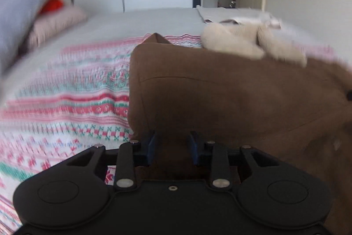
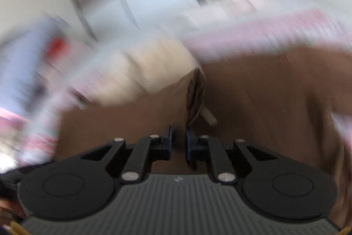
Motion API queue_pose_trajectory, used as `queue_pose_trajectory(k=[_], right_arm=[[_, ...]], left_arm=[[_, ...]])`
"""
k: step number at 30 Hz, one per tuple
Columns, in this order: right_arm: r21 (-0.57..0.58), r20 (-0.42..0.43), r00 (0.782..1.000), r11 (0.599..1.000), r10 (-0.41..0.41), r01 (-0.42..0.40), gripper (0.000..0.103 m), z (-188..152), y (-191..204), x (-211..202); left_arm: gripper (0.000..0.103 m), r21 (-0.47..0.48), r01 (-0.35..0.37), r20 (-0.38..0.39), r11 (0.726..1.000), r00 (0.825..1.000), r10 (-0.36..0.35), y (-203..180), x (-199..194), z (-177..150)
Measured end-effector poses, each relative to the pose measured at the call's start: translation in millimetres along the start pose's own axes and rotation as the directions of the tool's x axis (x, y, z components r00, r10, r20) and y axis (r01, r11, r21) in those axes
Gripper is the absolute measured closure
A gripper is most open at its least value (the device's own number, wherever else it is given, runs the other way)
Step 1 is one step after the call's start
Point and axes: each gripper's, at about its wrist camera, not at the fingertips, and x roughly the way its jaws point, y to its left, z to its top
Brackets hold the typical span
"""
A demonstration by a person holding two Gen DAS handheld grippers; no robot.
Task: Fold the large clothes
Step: 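Fold the held sleeve across the coat body and open the left gripper, then grasp the other sleeve cuff with the right gripper and lift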
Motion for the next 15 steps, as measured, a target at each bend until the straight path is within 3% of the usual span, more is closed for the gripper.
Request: queue_pose_trajectory(k=[1, 2, 3, 5, 7, 9, 10, 11, 15], right_arm=[[-0.039, 0.004, 0.999, 0.998, -0.04, 0.041, 0.091, -12, -4, 8], [-0.061, 0.053, 0.998, 0.998, -0.014, 0.017, 0.091, -19, -6, 5], [-0.065, 0.043, 0.999, 0.998, -0.01, 0.013, 0.088, -17, -7, 2], [-0.024, 0.031, 0.999, 0.999, -0.024, 0.025, 0.063, -6, -13, -7], [0.031, 0.061, 0.998, 0.999, 0.008, -0.01, 0.025, -5, -24, -23], [0.07, 0.073, 0.996, 0.996, 0.046, -0.051, 0.021, -5, -32, -32], [0.068, 0.077, 0.996, 0.997, 0.039, -0.045, 0.02, -1, -34, -38], [0.06, 0.082, 0.997, 0.998, 0.015, -0.02, 0.018, 2, -36, -45], [0.052, 0.112, 0.989, 0.994, -0.1, 0.094, 0.007, 7, -47, -69]], left_arm=[[0.071, 0.038, -0.027, 0.001, 0.999, 1.0, 0.027, -7, -1, 0], [0.071, 0.052, -0.043, -0.002, 0.998, 0.999, 0.043, -10, -2, 1], [0.071, 0.047, -0.051, -0.008, 0.998, 0.999, 0.052, -11, -2, 2], [0.069, 0.027, -0.057, -0.012, 0.998, 0.998, 0.058, -9, -6, 5], [0.069, 0.001, -0.041, -0.01, 0.999, 0.999, 0.041, -8, -13, 13], [0.065, -0.046, -0.001, -0.003, 0.999, 1.0, 0.001, -8, -23, 22], [0.056, -0.067, 0.014, -0.002, 0.998, 1.0, -0.014, -10, -26, 26], [0.046, -0.084, 0.026, -0.004, 0.996, 1.0, -0.027, -12, -30, 30], [0.024, -0.118, 0.088, -0.024, 0.989, 0.996, -0.091, -22, -46, 42]])
